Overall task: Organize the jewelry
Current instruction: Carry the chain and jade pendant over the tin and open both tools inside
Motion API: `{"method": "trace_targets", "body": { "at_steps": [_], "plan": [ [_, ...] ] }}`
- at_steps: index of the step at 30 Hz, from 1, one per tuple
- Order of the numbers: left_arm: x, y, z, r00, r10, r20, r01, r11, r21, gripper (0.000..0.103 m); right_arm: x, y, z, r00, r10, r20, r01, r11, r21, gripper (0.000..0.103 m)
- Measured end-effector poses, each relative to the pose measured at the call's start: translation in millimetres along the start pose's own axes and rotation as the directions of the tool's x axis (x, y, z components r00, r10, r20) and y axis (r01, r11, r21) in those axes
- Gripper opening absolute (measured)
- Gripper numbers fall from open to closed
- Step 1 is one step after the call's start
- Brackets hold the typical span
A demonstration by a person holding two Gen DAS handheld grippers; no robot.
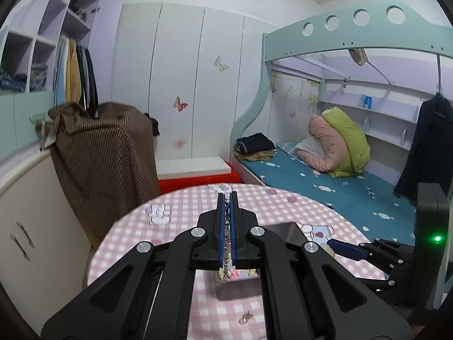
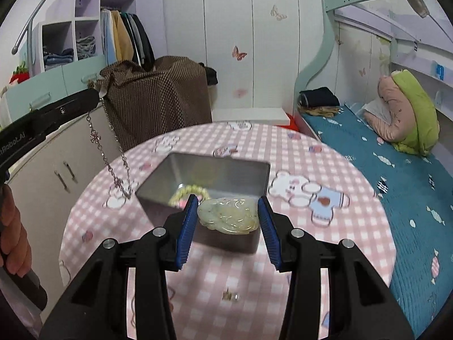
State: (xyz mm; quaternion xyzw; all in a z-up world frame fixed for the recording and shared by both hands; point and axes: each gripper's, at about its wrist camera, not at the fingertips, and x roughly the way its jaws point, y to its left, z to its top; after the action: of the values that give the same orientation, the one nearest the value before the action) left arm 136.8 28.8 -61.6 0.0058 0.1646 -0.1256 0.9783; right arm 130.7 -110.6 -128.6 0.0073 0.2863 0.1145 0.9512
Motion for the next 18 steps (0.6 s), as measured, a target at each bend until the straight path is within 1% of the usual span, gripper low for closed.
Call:
{"method": "trace_targets", "body": {
  "at_steps": [5,8,14,18],
  "plan": [
    [9.2,-15.0,10.8,0.999,-0.026,0.018,0.026,0.999,0.023,0.002,2.0,-3.4,11.3,0.999,0.011,0.030,-0.011,1.000,0.008,0.041],
    [19.4,-21.6,13.5,0.999,-0.048,0.010,0.048,0.998,0.028,0.003,7.6,-6.0,15.6,0.999,0.010,0.032,-0.010,1.000,0.009,0.041],
    [50.5,-22.8,2.0,0.996,-0.070,-0.063,0.071,0.997,0.010,0.003,22.0,-13.2,17.9,1.000,0.005,0.010,-0.005,1.000,0.025,0.041],
    [72.5,-16.3,-12.2,0.988,-0.083,-0.134,0.081,0.996,-0.021,0.003,31.0,-14.7,17.6,1.000,0.007,-0.012,-0.006,1.000,0.018,0.041]
  ]
}}
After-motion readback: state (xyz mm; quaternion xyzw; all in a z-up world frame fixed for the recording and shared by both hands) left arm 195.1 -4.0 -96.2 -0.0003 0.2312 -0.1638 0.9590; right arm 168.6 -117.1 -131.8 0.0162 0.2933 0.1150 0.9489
